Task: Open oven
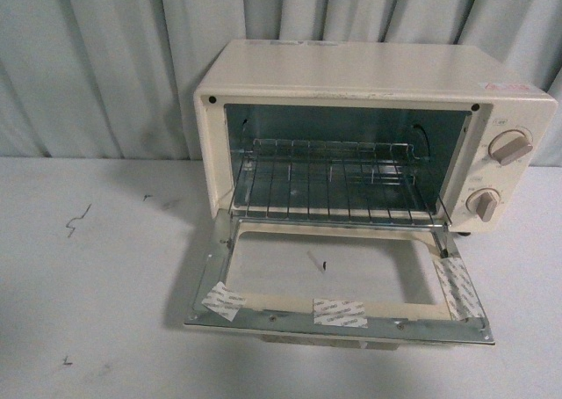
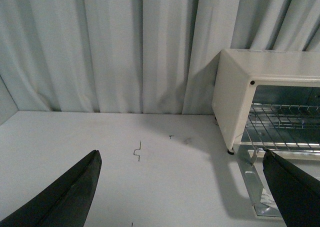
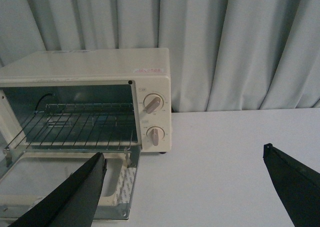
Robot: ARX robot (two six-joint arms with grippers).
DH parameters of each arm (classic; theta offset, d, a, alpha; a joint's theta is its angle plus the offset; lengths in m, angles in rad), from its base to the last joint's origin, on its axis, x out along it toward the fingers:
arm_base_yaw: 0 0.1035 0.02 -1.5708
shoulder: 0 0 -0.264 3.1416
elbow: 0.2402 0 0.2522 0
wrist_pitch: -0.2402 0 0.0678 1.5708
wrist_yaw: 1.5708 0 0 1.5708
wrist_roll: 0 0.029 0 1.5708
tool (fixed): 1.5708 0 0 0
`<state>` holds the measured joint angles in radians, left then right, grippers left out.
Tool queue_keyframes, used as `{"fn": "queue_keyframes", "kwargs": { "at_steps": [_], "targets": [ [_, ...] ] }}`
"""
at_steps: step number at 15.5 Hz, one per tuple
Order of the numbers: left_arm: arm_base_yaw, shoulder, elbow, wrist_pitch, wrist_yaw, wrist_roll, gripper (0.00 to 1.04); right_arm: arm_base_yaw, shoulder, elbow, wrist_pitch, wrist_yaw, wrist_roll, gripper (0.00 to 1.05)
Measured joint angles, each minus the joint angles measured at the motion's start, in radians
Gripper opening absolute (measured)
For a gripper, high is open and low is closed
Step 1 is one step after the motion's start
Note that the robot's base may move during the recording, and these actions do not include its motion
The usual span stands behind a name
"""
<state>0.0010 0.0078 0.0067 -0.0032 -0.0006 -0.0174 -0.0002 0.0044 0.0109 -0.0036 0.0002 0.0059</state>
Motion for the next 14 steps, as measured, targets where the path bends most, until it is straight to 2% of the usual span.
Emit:
{"fn": "queue_keyframes", "kwargs": {
  "at_steps": [14],
  "targets": [
    [0.0,0.0,0.0,0.0,0.0,0.0,0.98,0.0,0.0,0.0,0.0,0.0,0.0,0.98]
  ]
}}
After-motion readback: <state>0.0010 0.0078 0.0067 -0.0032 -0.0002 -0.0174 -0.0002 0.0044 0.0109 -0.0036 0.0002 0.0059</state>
